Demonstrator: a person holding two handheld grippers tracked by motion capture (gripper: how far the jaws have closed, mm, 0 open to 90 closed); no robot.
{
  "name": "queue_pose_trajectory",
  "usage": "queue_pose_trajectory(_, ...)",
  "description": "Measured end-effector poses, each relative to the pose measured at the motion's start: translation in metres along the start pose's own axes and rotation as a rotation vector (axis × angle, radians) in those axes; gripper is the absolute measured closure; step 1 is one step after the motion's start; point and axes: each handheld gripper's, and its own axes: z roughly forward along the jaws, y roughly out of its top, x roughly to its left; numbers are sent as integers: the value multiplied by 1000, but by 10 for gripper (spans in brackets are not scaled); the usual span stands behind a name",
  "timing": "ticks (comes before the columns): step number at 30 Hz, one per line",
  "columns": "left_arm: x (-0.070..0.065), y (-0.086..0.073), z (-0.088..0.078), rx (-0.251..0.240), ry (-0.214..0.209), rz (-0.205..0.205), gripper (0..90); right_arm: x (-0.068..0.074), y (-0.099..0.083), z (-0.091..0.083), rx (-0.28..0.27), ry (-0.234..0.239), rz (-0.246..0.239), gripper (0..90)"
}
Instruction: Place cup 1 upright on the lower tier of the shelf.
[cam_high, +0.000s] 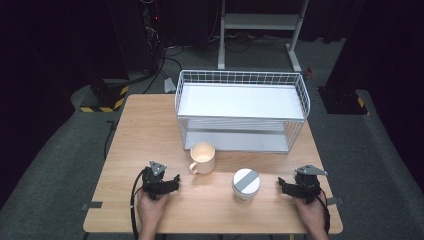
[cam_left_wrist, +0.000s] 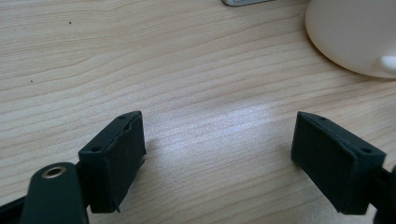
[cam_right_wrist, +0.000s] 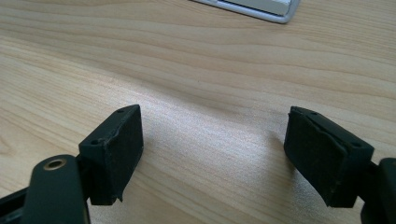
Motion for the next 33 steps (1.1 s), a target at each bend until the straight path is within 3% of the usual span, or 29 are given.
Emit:
queue_pose_trajectory(20, 0, 0, 0, -2, 1, -3, 180, 0, 0, 0, 0, 0, 3, 198)
queue_pose_trajectory(33, 0, 0, 0, 2, 0, 2, 180, 1, -1, -1, 5, 24, -10, 164)
